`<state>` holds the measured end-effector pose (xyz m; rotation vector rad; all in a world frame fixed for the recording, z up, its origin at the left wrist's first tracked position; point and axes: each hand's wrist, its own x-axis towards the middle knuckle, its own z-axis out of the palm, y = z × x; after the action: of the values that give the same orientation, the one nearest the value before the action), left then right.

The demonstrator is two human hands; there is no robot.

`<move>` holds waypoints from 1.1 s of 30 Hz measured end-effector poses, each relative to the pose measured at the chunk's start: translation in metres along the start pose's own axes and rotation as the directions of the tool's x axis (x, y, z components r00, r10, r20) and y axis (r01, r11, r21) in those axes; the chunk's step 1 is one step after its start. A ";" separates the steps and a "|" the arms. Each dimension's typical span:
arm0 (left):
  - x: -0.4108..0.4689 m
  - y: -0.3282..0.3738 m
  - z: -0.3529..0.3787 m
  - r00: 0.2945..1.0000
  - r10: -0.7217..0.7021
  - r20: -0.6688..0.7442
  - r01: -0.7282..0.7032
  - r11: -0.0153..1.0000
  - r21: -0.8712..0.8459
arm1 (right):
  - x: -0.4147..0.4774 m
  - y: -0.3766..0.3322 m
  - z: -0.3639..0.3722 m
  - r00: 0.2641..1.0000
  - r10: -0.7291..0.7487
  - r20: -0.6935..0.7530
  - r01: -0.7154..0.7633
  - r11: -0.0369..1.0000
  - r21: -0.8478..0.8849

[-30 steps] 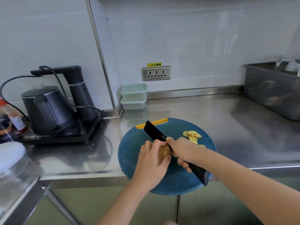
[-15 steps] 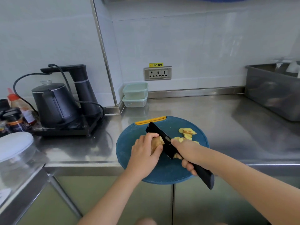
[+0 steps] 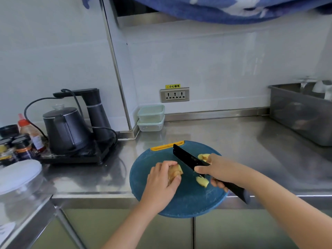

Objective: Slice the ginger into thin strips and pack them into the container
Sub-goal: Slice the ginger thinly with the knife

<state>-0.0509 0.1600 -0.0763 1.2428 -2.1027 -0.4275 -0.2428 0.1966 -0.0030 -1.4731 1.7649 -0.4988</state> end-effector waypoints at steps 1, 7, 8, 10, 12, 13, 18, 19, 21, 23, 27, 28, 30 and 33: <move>0.000 0.000 0.000 1.000 0.003 0.000 -0.003 1.000 0.004 | 0.001 0.000 -0.002 1.000 -0.023 0.005 0.023 1.000 -0.001; 0.001 -0.003 0.001 1.000 0.030 0.003 -0.030 0.999 -0.021 | 0.002 -0.009 -0.001 0.994 -0.073 -0.077 0.073 0.997 -0.003; 0.001 -0.003 0.001 0.999 0.042 0.006 -0.042 0.999 -0.021 | 0.002 -0.010 0.002 0.994 -0.074 -0.078 0.075 0.997 0.007; 0.000 -0.003 0.001 0.998 0.060 0.013 -0.059 0.998 -0.023 | -0.001 -0.011 0.010 0.994 -0.084 -0.064 0.087 0.996 0.035; 0.000 -0.002 0.000 0.997 0.068 0.023 -0.067 0.997 -0.034 | -0.007 -0.015 0.014 0.994 -0.096 -0.045 0.098 0.993 0.064; 0.000 -0.002 0.000 0.997 0.070 0.029 -0.069 0.997 -0.040 | -0.010 -0.017 0.014 0.995 -0.094 -0.036 0.097 0.993 0.071; 0.001 -0.002 -0.001 0.994 0.095 0.047 -0.093 0.995 -0.033 | -0.019 -0.016 0.013 1.000 0.012 -0.001 -0.012 0.991 0.133; 0.002 -0.002 -0.001 0.994 0.099 0.051 -0.098 0.995 -0.029 | -0.020 -0.016 0.013 1.000 0.020 0.002 -0.020 0.989 0.143; 0.002 -0.002 -0.002 0.993 0.104 0.057 -0.102 0.994 -0.028 | -0.021 -0.015 0.012 1.000 0.026 0.011 -0.028 0.987 0.157; 0.002 -0.001 -0.003 0.992 0.109 0.063 -0.107 0.994 -0.035 | -0.022 -0.013 0.011 0.999 0.025 0.029 -0.030 0.981 0.193; 0.002 -0.002 -0.004 0.991 0.111 0.078 -0.106 0.992 -0.062 | -0.022 -0.013 0.005 0.996 0.057 0.070 -0.075 0.956 0.285; 0.002 -0.003 -0.004 0.991 0.112 0.078 -0.107 0.992 -0.066 | -0.022 -0.012 0.003 0.995 0.062 0.080 -0.084 0.949 0.304; 0.002 -0.003 -0.004 0.990 0.113 0.080 -0.108 0.992 -0.068 | -0.021 -0.012 0.000 0.993 0.064 0.100 -0.093 0.941 0.325; 0.002 -0.002 -0.004 0.989 0.118 0.086 -0.112 0.991 -0.068 | -0.019 -0.012 0.001 0.990 0.059 0.126 -0.097 0.941 0.325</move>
<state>-0.0474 0.1572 -0.0739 1.0784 -2.2069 -0.5021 -0.2340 0.2117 0.0109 -1.1684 1.5549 -0.6236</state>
